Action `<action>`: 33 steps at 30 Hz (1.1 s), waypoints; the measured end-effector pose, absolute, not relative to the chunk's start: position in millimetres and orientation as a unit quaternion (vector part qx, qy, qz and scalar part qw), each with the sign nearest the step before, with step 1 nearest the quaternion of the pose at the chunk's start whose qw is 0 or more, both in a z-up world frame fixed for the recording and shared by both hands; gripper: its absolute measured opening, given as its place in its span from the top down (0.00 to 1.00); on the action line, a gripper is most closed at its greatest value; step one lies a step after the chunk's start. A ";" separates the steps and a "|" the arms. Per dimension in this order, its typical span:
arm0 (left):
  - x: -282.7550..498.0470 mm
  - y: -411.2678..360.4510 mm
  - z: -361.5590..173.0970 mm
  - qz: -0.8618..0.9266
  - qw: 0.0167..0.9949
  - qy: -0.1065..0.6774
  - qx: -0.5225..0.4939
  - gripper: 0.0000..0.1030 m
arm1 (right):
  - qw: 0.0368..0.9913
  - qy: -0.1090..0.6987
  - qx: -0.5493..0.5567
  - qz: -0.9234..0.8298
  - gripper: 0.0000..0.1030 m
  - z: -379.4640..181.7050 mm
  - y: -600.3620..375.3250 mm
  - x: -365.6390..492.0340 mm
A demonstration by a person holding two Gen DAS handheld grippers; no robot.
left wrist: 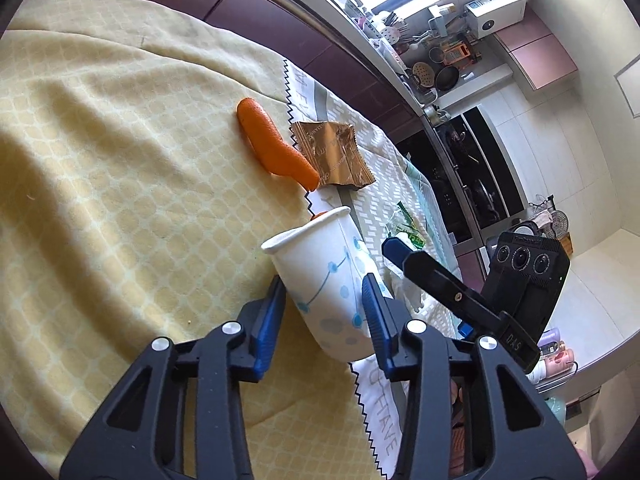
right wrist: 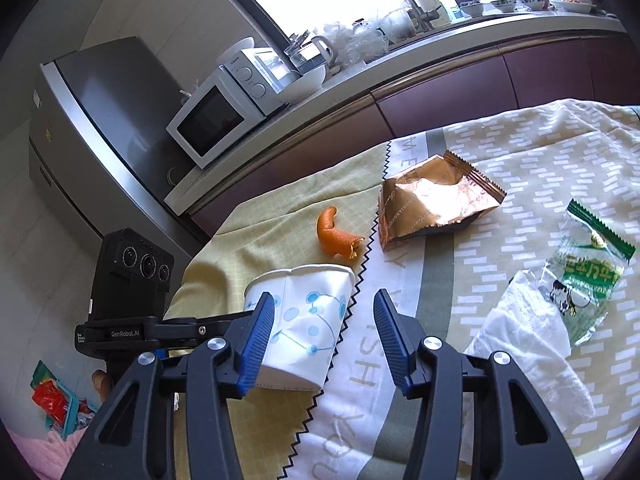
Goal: Collect trash
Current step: 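Move both open tools back over the table toward the paper cup, then grasp the white paper cup with left tool while right tool grasps orange peel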
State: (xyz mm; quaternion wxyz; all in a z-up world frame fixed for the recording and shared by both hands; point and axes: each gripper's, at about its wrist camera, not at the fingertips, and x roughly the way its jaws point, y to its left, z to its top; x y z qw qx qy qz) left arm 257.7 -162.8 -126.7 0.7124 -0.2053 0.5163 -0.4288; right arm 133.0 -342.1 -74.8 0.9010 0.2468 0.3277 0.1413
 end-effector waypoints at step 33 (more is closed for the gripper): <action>182.1 -42.6 -62.9 -0.355 0.833 0.407 -0.120 0.69 | 0.911 0.396 0.053 0.102 0.85 -79.0 -275.6 225.7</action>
